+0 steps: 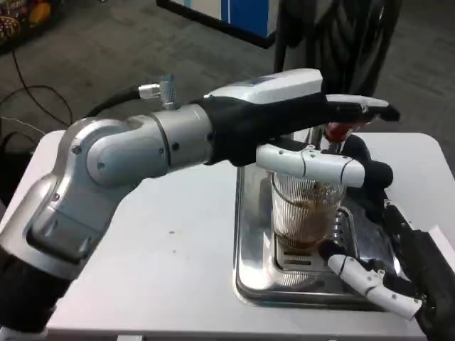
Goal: Grasp the cup under the faucet to collect the drink, then remove the cup.
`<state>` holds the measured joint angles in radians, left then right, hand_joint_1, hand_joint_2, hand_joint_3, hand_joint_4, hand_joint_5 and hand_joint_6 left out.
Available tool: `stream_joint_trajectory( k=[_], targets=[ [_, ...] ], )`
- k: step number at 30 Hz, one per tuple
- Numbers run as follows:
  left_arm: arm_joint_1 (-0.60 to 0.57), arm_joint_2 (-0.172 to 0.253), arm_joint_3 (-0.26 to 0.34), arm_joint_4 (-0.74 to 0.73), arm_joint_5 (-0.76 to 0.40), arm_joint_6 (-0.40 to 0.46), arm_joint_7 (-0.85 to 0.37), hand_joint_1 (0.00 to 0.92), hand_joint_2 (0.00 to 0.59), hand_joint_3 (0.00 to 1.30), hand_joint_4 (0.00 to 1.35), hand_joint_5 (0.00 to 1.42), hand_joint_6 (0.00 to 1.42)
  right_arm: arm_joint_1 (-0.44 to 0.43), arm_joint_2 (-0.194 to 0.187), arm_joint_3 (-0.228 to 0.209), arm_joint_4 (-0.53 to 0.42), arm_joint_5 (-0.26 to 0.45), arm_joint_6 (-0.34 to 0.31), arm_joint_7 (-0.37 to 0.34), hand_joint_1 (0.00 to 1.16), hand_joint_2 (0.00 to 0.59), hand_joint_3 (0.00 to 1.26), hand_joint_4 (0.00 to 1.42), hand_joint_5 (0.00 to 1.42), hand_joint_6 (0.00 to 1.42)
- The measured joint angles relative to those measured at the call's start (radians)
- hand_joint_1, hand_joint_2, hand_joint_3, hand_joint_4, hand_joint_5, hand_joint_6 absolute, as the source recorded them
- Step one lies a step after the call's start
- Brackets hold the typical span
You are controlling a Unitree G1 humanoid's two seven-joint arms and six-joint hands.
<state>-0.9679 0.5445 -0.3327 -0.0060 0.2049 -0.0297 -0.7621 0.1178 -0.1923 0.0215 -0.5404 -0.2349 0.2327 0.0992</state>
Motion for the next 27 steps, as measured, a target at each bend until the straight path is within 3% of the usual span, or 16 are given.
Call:
stream_joint_trajectory(
  k=[9,27],
  targets=[
    [0.000,0.006,0.000,-0.004,0.000,0.001,-0.001,0.000,0.077,0.13,0.04,0.14,0.17,-0.050,0.061,0.029,0.082,-0.016,-0.026,-0.065,0.63,0.233,0.00,0.02,0.06,0.00],
    [0.001,0.015,0.000,-0.016,0.000,0.003,-0.005,0.000,0.070,0.13,0.04,0.14,0.17,-0.114,0.093,0.046,0.191,-0.024,-0.058,-0.128,0.62,0.230,0.00,0.02,0.05,0.00]
  ],
)
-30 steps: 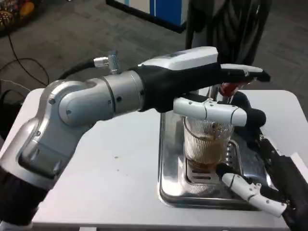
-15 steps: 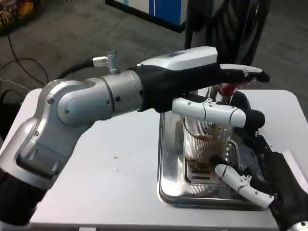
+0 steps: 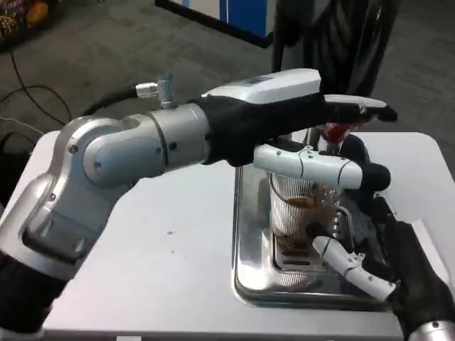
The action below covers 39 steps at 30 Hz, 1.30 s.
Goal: Grasp the cup under the faucet to collect the drink, then remove the cup.
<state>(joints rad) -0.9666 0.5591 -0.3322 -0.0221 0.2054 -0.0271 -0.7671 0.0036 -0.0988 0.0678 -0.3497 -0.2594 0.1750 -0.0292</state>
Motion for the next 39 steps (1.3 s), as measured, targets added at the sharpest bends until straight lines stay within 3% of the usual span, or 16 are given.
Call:
stream_joint_trajectory(
  k=[10,39],
  targets=[
    [0.001,0.007,0.000,-0.007,0.000,0.003,-0.001,0.000,0.072,0.13,0.04,0.14,0.17,-0.036,0.024,0.029,0.035,-0.013,-0.004,-0.016,0.62,0.227,0.01,0.01,0.05,0.00],
    [0.005,0.020,0.006,-0.008,0.000,-0.007,-0.002,0.000,0.066,0.13,0.04,0.14,0.17,-0.114,0.067,0.038,0.126,-0.025,-0.012,-0.044,0.62,0.230,0.02,0.01,0.06,0.00]
  ],
)
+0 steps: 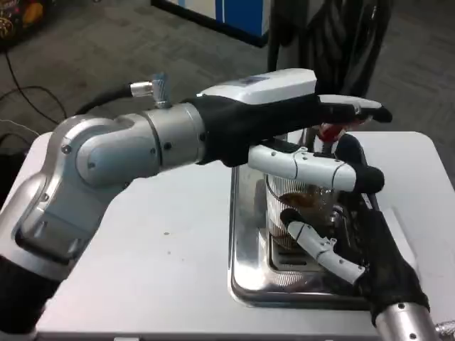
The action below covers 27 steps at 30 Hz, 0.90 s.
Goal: Grasp the cup under the faucet to collect the drink, then remove the cup.
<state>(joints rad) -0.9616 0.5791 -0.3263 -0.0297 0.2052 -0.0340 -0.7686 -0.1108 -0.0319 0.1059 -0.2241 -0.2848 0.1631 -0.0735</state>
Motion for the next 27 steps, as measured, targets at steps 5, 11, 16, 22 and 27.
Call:
stream_joint_trajectory(
  k=[5,11,16,22,27],
  targets=[
    [0.005,0.000,0.007,0.000,-0.001,-0.004,0.000,0.000,0.066,0.13,0.04,0.14,0.17,-0.008,0.006,0.000,0.022,0.000,0.000,-0.002,0.61,0.230,0.02,0.01,0.06,0.00],
    [0.020,-0.002,0.031,0.006,-0.008,-0.015,0.001,0.000,0.066,0.13,0.04,0.14,0.17,-0.018,0.011,-0.002,0.024,0.000,0.000,-0.003,0.61,0.230,0.02,0.01,0.06,0.00],
    [0.032,-0.011,0.046,0.018,-0.024,-0.023,0.013,0.000,0.066,0.13,0.04,0.14,0.17,-0.028,0.010,-0.006,0.026,0.000,0.000,-0.003,0.61,0.230,0.03,0.02,0.06,0.00],
    [0.062,-0.029,0.073,0.030,-0.041,-0.042,0.048,0.000,0.065,0.13,0.04,0.14,0.17,-0.030,0.011,-0.008,0.026,0.000,0.000,-0.003,0.61,0.230,0.03,0.02,0.07,0.00],
    [0.084,-0.044,0.090,0.036,-0.044,-0.064,0.083,0.000,0.066,0.12,0.04,0.14,0.17,-0.030,0.011,-0.010,0.026,0.000,0.000,-0.003,0.61,0.230,0.04,0.02,0.07,0.00]
  ],
)
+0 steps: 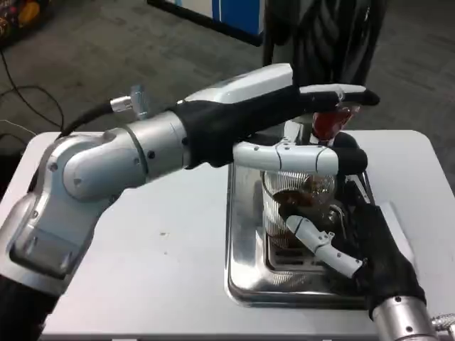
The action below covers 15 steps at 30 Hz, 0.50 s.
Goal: Grasp the cup under the faucet to collect the drink, then remove the cup.
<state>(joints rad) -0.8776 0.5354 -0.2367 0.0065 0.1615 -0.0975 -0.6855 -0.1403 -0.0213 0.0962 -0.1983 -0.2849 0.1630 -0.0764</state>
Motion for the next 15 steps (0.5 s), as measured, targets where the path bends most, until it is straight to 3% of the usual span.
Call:
stream_joint_trajectory(
  k=[15],
  targets=[
    [0.041,-0.051,0.079,-0.003,-0.038,-0.044,0.058,0.000,0.072,0.11,0.03,0.14,0.20,0.005,0.001,0.000,-0.002,0.000,0.000,-0.004,0.61,0.230,0.04,0.03,0.07,0.00]
  ],
)
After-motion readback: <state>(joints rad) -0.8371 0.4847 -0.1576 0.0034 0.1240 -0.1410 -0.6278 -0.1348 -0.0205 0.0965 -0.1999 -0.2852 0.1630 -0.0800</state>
